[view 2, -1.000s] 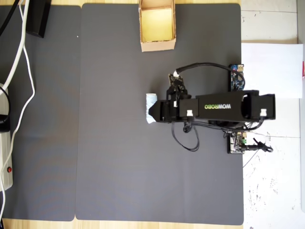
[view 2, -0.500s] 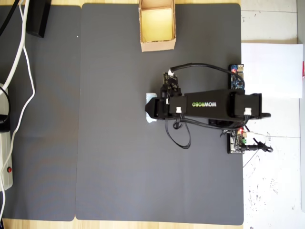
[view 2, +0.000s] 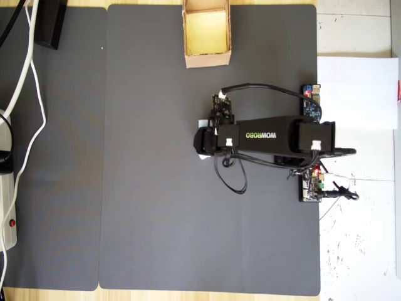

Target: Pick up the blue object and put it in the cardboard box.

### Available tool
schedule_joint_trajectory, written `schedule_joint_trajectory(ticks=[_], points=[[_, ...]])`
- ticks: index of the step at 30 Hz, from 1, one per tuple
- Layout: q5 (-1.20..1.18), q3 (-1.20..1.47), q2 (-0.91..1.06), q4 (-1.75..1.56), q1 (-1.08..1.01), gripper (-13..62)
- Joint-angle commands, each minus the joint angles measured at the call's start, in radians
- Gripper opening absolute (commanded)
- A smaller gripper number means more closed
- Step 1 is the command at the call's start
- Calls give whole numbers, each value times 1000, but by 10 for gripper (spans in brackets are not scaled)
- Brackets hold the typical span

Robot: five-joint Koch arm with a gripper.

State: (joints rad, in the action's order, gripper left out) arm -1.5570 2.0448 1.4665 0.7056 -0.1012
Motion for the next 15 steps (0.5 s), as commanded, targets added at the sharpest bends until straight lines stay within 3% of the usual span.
schedule_joint_trajectory(ticks=[1,5,15], points=[[-49,-37,18,-158,-6,81],[-46,-14,29,-210,-9,44],[-46,112,152,-387,-14,45]])
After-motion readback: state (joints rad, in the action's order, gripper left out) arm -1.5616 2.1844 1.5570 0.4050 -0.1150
